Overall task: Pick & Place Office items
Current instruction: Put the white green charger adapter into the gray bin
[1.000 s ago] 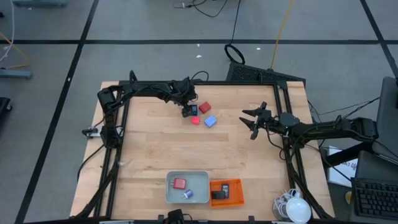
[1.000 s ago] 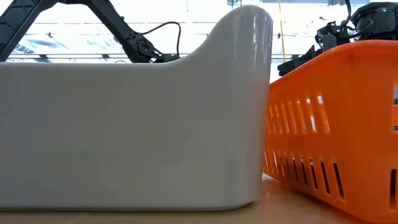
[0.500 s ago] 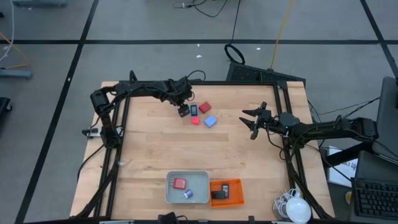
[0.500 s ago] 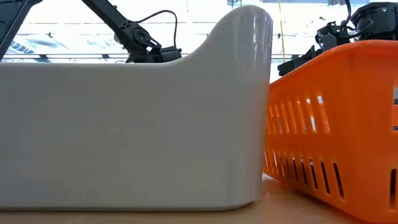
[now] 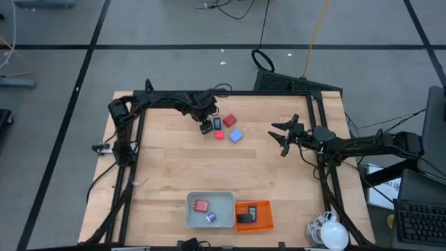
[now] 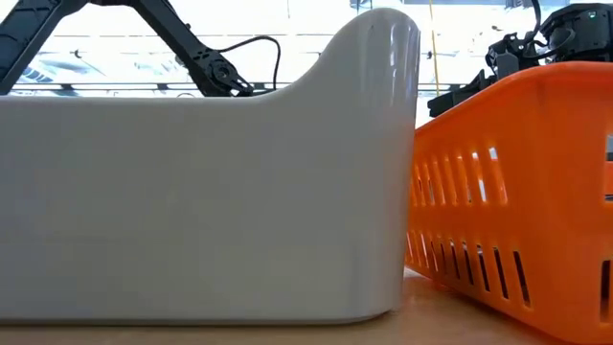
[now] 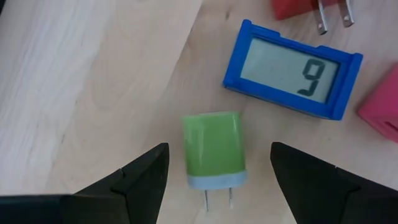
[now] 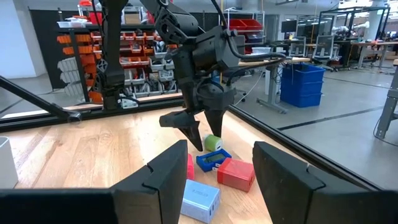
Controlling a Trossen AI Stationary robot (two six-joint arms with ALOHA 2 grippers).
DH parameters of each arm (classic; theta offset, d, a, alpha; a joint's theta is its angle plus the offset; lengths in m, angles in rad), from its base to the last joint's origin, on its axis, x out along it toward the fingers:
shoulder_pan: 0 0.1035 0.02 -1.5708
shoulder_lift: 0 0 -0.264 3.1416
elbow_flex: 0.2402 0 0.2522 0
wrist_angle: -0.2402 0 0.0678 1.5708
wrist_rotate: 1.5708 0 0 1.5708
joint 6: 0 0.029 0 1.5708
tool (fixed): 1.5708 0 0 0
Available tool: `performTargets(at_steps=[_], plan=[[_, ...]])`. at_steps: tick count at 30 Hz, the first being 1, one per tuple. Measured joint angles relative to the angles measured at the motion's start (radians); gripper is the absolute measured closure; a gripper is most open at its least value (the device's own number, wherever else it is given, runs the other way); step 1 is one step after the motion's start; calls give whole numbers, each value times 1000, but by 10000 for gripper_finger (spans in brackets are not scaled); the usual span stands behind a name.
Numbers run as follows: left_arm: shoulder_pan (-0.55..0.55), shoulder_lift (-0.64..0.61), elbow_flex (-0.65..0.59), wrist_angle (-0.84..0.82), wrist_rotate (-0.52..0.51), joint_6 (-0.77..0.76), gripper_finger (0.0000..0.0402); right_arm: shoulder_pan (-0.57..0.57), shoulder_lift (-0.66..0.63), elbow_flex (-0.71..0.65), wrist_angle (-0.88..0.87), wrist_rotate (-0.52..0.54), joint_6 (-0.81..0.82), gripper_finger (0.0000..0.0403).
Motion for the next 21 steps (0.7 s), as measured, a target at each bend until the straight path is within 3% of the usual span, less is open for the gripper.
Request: performTargets(at_steps=[14,21], plan=[[0,1,0,0,-13,2,121,0,0,0,0,0,0,232],[0,1,0,1,-13,-2,179,0,0,0,0,0,0,232]])
